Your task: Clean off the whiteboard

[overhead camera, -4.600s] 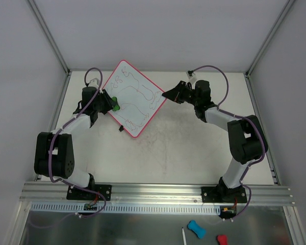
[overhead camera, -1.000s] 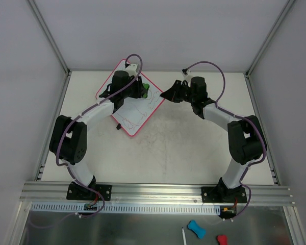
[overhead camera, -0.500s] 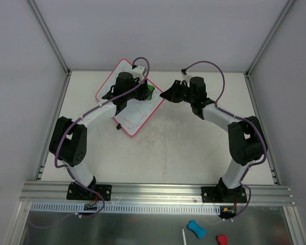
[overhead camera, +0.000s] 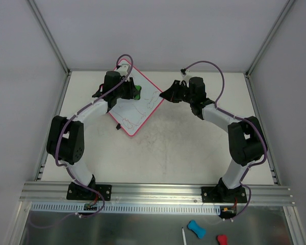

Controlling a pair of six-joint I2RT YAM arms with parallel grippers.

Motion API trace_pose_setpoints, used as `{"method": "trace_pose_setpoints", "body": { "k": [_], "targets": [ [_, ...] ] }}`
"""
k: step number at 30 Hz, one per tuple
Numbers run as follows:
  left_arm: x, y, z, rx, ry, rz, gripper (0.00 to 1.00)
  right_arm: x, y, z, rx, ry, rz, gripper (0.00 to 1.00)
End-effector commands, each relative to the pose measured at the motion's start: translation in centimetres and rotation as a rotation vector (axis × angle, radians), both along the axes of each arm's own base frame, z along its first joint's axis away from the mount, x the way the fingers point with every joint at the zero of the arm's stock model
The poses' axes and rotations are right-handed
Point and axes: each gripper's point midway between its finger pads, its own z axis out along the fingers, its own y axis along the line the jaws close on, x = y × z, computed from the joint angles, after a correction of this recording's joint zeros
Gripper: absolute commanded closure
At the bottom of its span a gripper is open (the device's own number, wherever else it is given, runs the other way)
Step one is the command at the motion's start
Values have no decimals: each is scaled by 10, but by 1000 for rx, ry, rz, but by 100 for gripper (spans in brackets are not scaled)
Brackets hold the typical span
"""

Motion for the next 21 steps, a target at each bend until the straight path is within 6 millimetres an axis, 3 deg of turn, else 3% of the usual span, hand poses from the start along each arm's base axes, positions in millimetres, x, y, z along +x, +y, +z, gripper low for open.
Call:
{"method": "trace_pose_setpoints", "body": {
  "k": [1,14,21],
  "targets": [
    [-29,8,-52,85,159,-16,100,-32,34,12,1,-67,141,100],
    [-68,-47,-26,108,7,-205,100,-32,36,11,0,-66,143,100],
    [-78,-73,-20,141,-39,-256,100,-34,38,11,2,-66,148,100]
  ]
}}
